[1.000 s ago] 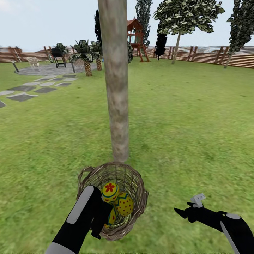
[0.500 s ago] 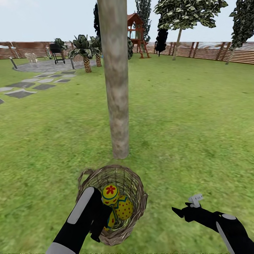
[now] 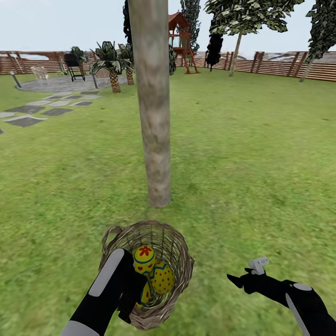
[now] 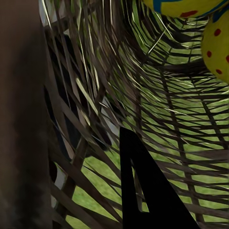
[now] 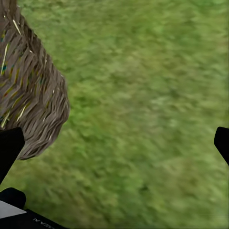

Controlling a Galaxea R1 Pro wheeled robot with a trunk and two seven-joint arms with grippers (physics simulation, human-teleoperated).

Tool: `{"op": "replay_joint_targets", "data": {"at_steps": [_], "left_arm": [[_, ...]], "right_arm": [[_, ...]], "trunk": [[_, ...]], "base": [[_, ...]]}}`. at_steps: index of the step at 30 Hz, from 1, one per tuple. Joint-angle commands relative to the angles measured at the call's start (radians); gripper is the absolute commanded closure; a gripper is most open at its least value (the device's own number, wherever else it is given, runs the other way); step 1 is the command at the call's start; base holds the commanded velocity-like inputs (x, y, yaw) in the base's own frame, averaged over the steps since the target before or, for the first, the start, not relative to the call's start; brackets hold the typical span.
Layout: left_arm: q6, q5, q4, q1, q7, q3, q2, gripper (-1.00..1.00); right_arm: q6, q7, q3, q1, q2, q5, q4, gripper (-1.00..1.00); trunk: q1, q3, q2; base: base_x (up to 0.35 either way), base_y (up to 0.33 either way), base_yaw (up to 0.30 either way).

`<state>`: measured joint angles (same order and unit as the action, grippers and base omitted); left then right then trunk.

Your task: Take the three Easter eggs out of the wicker basket on the lawn in the garden, then place them on the lawn next to a single tree (choose any tree) so that all three eggs are next to the same tree and none are left in the basket.

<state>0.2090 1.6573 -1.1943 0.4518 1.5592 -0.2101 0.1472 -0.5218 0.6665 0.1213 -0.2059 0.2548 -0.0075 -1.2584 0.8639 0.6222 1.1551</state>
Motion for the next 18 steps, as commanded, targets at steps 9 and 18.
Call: {"op": "replay_joint_targets", "data": {"at_steps": [9, 18], "left_arm": [[0.015, 0.002, -0.001, 0.001, 0.001, 0.000, -0.001, 1.00], [0.015, 0.002, -0.001, 0.001, 0.002, 0.001, -0.001, 1.00]], "right_arm": [[-0.007, 0.004, 0.000, 0.000, -0.002, 0.000, -0.001, -1.00], [-0.007, 0.003, -0.002, 0.000, -0.026, 0.011, -0.001, -1.00]], "trunk": [[0.035, 0.029, 0.064], [0.069, 0.071, 0.127]], "base": [[0.000, 0.000, 0.000], [0.000, 0.000, 0.000]]}}
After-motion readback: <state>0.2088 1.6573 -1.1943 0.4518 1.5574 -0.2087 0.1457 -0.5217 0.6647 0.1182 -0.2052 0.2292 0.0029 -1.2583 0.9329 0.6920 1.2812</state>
